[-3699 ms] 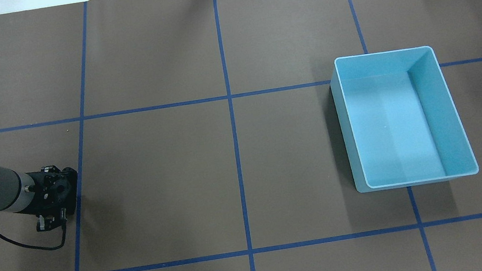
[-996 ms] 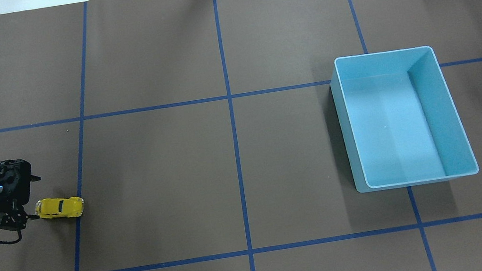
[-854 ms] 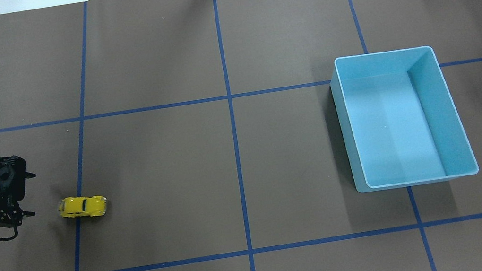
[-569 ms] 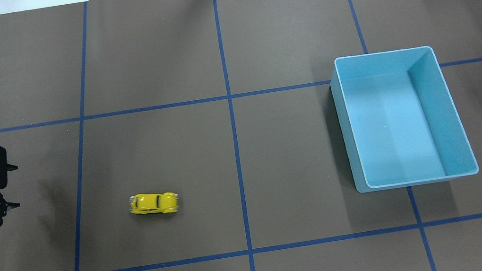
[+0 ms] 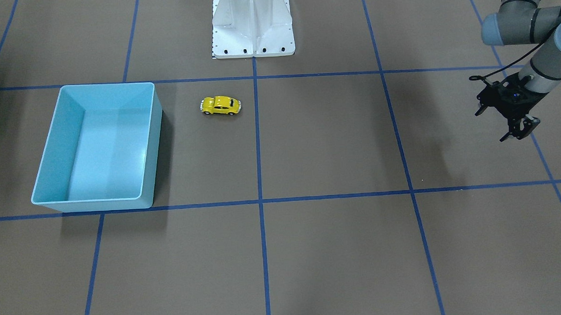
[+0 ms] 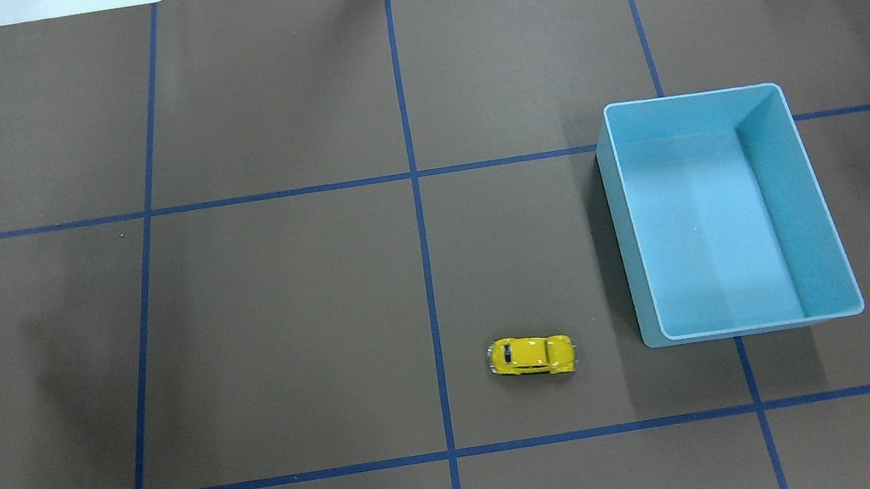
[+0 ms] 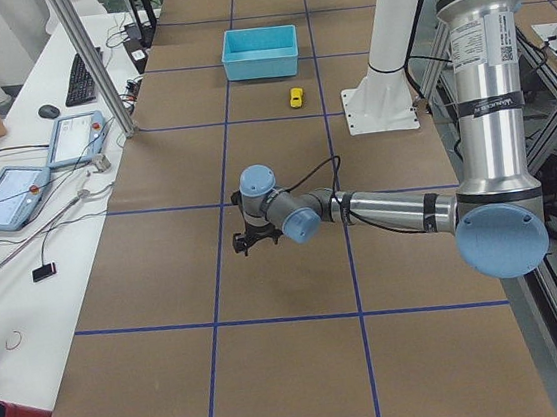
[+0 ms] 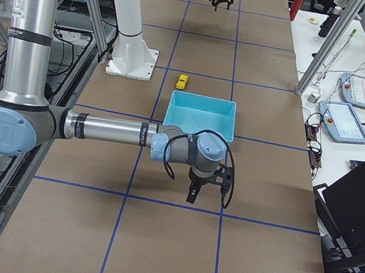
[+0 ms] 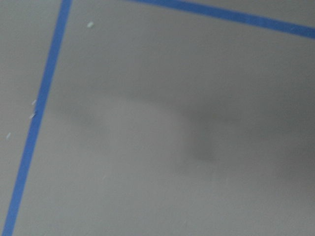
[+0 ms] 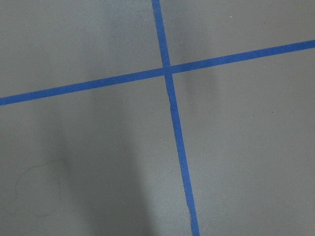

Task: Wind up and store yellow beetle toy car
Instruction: 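Withdraw the left arm while the car rolls to the bin's side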

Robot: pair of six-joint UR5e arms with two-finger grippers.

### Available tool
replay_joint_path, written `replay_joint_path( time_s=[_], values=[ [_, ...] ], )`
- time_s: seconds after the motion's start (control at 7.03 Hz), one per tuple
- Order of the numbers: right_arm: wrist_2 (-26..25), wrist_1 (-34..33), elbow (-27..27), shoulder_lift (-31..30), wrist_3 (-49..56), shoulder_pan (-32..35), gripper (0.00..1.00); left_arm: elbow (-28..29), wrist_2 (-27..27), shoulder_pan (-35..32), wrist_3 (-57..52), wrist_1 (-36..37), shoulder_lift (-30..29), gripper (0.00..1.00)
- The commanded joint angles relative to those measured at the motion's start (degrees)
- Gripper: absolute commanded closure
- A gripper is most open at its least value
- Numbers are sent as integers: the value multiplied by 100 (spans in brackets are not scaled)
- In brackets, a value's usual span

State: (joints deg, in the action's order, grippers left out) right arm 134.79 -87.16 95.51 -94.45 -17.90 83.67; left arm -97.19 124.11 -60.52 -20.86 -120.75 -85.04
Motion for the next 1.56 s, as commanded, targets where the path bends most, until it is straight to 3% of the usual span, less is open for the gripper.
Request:
replay_joint_path(
  time_s=[0.0,0.43,0.71,1.0,1.14,1.42],
  values=[
    [3,-3,-6,-4,6,0,0,-28,156,-468,1193,78,276,0],
    [-6,14,3,-4,6,0,0,-46,166,-698,3266,60,436,0],
    [-6,14,29,14,15,0,0,-37,201,-1249,3930,69,611,0],
    [-14,67,46,23,41,-18,0,-2,1181,-2215,3932,391,865,0],
    [-32,85,46,49,-2,-87,0,-2,1264,-2784,3697,1090,797,0],
    [-58,494,238,14,32,-123,0,16,1212,-3044,1585,2198,631,0]
  ],
)
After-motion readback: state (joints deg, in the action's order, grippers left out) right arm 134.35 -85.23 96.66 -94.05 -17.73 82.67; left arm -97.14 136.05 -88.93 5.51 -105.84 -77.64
